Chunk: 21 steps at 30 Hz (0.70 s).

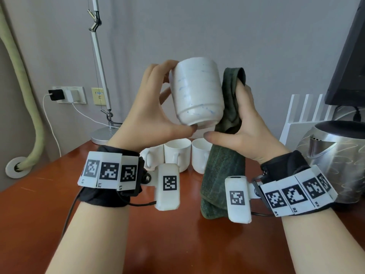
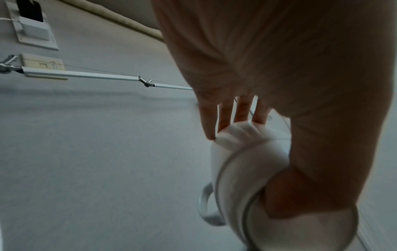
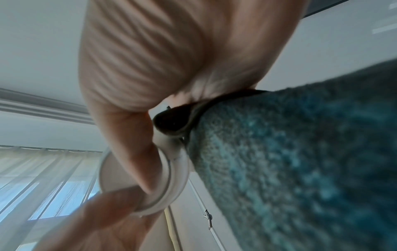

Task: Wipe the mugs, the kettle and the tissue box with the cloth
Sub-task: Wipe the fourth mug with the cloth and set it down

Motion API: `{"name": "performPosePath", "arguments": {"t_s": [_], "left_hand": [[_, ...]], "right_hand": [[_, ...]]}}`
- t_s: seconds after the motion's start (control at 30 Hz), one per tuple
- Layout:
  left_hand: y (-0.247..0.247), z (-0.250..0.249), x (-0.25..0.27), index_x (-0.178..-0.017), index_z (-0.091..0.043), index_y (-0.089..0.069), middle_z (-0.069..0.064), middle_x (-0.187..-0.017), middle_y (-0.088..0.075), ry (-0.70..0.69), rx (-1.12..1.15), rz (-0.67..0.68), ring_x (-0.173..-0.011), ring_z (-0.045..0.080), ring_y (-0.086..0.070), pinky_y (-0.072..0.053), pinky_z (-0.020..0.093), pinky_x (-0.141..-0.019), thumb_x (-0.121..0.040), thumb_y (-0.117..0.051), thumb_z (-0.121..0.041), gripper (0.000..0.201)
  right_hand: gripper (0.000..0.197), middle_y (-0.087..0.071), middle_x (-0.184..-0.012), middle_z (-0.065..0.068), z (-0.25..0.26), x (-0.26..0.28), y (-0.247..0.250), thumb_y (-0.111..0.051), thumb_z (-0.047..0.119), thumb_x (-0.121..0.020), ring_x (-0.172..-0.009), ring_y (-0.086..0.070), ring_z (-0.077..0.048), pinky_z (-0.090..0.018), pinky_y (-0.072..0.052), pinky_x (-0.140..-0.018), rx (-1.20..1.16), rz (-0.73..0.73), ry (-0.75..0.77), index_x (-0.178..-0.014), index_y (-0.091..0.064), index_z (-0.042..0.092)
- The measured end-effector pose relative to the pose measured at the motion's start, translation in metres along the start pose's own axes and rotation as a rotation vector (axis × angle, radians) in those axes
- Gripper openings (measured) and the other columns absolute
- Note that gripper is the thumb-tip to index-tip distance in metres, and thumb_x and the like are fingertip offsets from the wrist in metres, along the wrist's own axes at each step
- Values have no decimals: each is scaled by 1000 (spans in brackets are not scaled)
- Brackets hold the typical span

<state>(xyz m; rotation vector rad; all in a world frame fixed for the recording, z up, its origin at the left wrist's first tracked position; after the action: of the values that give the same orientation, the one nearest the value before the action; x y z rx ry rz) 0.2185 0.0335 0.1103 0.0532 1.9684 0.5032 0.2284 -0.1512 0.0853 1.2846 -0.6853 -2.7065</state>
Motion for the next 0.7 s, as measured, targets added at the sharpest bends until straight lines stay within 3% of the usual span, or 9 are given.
{"name": "performPosePath", "arguments": {"t_s": [0.07,0.17,0.23,0.33,0.47,0.6,0.7], "left_hand": [[6,1,-1,-134,-13,-39,-8,-120,-37,-27,-27,-91,-118,9,-43,-43,29,-108,-58,-85,-9,89],[13,6,-2,-136,-4,-40,-13,-119,-33,-56,-122,-165,-115,7,-42,-41,23,-107,-59,-84,-10,89],[16,10,-3,-137,-3,-40,-15,-119,-31,-56,-187,-204,-116,8,-42,-39,20,-105,-59,-85,-11,90],[17,15,-5,-139,-4,-41,-15,-118,-31,-13,-217,-248,-117,5,-41,-39,22,-105,-58,-84,-16,92],[16,17,-6,-141,-5,-41,-5,-119,-33,38,-239,-262,-116,5,-39,-35,10,-100,-56,-80,-24,96],[13,17,-7,-144,-2,-34,-4,-121,-31,73,-223,-267,-119,7,-38,-32,7,-100,-56,-82,-34,105],[12,11,-9,-140,0,-40,-1,-119,-33,61,-227,-270,-117,8,-41,-33,5,-98,-56,-77,-43,101]], "right_hand": [[107,-24,-144,2,2,1,-1,-75,24,-67,-135,-27,0,-20,-30,-110,2,-38,18,-153,-12,18],[83,-35,-123,4,8,0,-4,-67,20,-77,-109,-40,11,-6,-35,-91,85,-156,102,-148,-25,14],[66,-40,-112,1,12,0,-4,-60,21,-86,-97,-45,4,-14,-41,-83,201,-250,190,-145,-33,10],[47,-49,-100,-6,21,1,-10,-47,20,-93,-85,-48,-15,-38,-46,-70,355,-289,335,-139,-39,16],[43,-53,-88,-5,29,2,-17,-45,10,-90,-69,-45,-20,-32,-43,-49,565,-269,427,-130,-43,23],[50,-52,-78,-6,39,5,-21,-42,6,-82,-58,-44,-26,-30,-39,-44,609,-273,472,-127,-60,17],[51,-49,-71,-3,49,7,-26,-42,5,-78,-53,-43,-25,-29,-38,-41,641,-274,499,-120,-68,20]]}}
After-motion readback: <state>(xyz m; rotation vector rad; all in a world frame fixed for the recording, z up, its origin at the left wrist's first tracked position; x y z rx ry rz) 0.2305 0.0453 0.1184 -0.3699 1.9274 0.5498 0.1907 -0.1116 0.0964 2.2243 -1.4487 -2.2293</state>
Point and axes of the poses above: each hand's wrist, its own x-axis away from the middle knuckle, its own y-axis out of the back of the hand, z = x × y, the point moved 5 cm from there along -x, towards the middle knuckle
